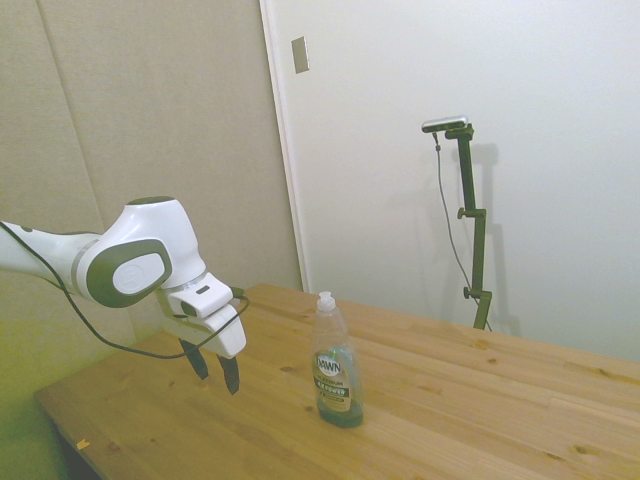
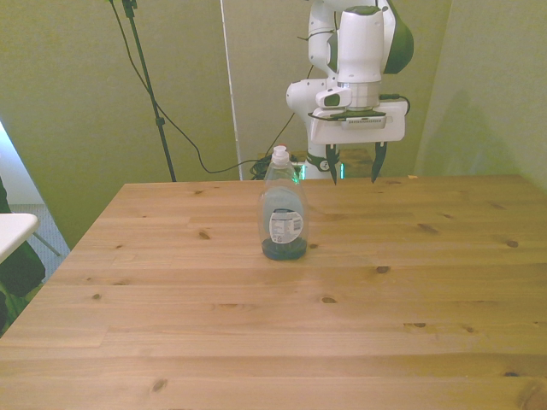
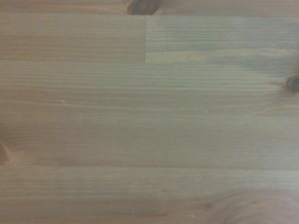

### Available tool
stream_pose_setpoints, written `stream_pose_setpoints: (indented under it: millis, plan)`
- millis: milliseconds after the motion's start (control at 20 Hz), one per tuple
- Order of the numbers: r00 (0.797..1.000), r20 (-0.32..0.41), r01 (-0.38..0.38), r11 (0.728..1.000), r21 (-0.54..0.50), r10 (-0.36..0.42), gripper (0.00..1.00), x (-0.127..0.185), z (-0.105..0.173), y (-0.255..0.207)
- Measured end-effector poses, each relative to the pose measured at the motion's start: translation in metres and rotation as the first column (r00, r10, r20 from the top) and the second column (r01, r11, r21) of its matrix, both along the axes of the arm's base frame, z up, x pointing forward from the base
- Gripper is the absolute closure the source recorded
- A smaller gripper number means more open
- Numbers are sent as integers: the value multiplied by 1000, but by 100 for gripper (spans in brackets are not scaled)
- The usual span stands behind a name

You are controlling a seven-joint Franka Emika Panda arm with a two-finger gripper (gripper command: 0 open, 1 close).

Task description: Knock down the dish soap

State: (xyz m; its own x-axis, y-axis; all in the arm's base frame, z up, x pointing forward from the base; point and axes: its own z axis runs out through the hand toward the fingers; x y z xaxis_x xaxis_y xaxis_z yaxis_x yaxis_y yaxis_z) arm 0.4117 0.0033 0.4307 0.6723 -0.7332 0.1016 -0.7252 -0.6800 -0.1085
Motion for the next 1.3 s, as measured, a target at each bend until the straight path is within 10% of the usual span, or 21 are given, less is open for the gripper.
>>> stream_pose_setpoints:
  millis: [50,100,1300]
  plan:
    - [1000,1,0,1000,0,0,0,0,0,0]
    - [1000,1,-1,1000,-2,1,100,0,0,0]
    - [993,61,113,984,-136,-105,100,66,36,-151]
